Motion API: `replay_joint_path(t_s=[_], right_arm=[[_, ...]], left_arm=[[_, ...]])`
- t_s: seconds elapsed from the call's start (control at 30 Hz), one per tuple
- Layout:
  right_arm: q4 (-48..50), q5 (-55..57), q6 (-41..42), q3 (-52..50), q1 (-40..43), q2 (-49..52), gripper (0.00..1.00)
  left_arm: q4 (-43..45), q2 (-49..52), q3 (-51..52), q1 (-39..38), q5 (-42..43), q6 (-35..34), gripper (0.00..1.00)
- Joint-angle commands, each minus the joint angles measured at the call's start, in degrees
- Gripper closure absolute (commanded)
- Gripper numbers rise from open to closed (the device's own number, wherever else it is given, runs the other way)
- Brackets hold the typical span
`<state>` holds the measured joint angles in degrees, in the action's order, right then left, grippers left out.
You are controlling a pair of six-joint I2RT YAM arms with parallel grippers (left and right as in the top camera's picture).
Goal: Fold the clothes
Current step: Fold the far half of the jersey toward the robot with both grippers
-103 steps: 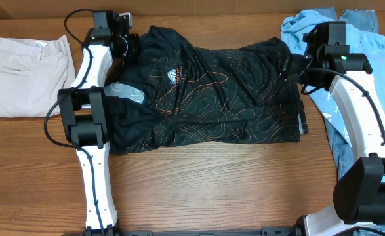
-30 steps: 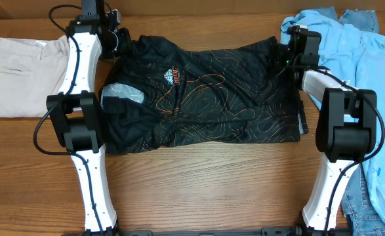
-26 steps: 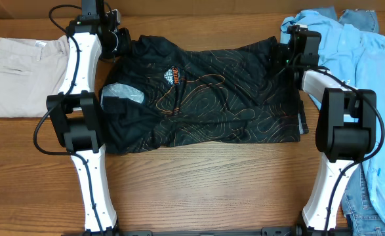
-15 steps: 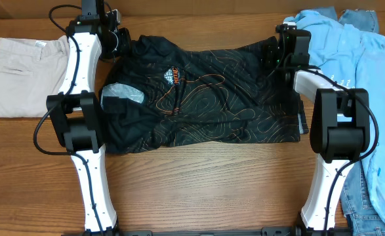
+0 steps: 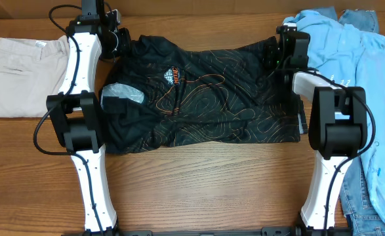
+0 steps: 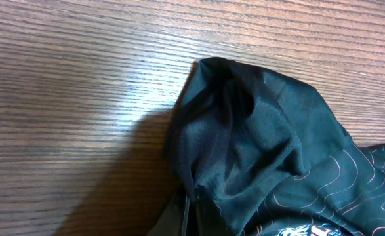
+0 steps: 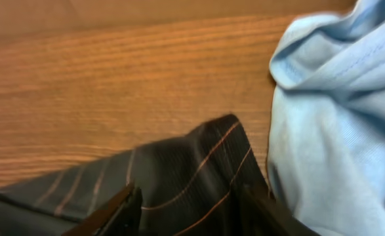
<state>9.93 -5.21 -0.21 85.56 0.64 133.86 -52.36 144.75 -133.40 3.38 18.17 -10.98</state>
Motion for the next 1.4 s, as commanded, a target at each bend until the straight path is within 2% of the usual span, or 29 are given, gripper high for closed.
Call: replay_joint_path(t_s=[0.0, 0.07, 0.1, 0.13, 0.17, 0.33, 0.63, 0.87, 0.93, 1.07, 1.17, 1.23, 1.37], right_arm=[[1.9, 0.6, 0.2, 0.8, 0.2, 1.7, 0.52], [2.0, 0.6, 0.2, 0.8, 0.2, 2.0, 0.59], [2.0, 0.7, 0.2, 0.8, 0.2, 2.1, 0.68], [2.0, 0.7, 0.2, 0.8, 0.2, 2.1, 0.71], [2.0, 0.7, 0.2, 0.8, 0.2, 2.1, 0.79], [0.7, 0.9, 0.3, 1.5, 0.2, 2.0, 0.96], [-14.8, 5.8, 0.4, 10.5, 0.4, -0.4, 0.96], [-28.1, 7.1, 0.4, 17.5, 1.0, -5.3, 0.95], [-31.6, 7.1, 0.4, 18.4, 1.0, -6.8, 0.92], [-38.9, 7.1, 0.4, 19.2, 1.0, -10.1, 0.91], [-43.3, 7.1, 0.4, 19.2, 1.1, -12.5, 0.92], [-46.3, 7.1, 0.4, 19.2, 1.3, -13.7, 0.96], [-49.8, 7.1, 0.4, 19.2, 1.6, -14.6, 0.96]], left_arm=[[-0.2, -1.6, -0.9, -0.5, -0.6, 0.3, 0.96], [-0.2, -1.6, -0.9, -0.5, -0.6, 0.3, 0.96], [-0.2, -1.6, -0.9, -0.6, -0.6, 0.3, 0.96], [-0.2, -1.6, -0.9, -0.7, -0.6, 0.3, 0.96], [-0.2, -1.6, -0.9, -0.8, -0.6, 0.3, 0.96], [-0.2, -1.6, -0.9, -1.0, -0.6, 0.3, 0.96], [-4.8, -2.8, -1.6, 0.2, -0.5, 0.3, 0.96], [-5.8, -9.6, -1.6, 1.6, 4.2, 1.1, 0.96], [-6.6, -11.5, -1.6, 1.6, 3.9, 2.3, 0.96], [-9.6, -14.0, -1.6, 1.6, 3.9, 2.5, 0.96], [-12.2, -14.4, -1.6, 1.7, 3.9, 2.5, 0.96], [-14.1, -14.4, -1.6, 1.9, 3.9, 2.5, 0.96], [-16.8, -14.4, -1.6, 2.0, 3.9, 4.4, 0.96]])
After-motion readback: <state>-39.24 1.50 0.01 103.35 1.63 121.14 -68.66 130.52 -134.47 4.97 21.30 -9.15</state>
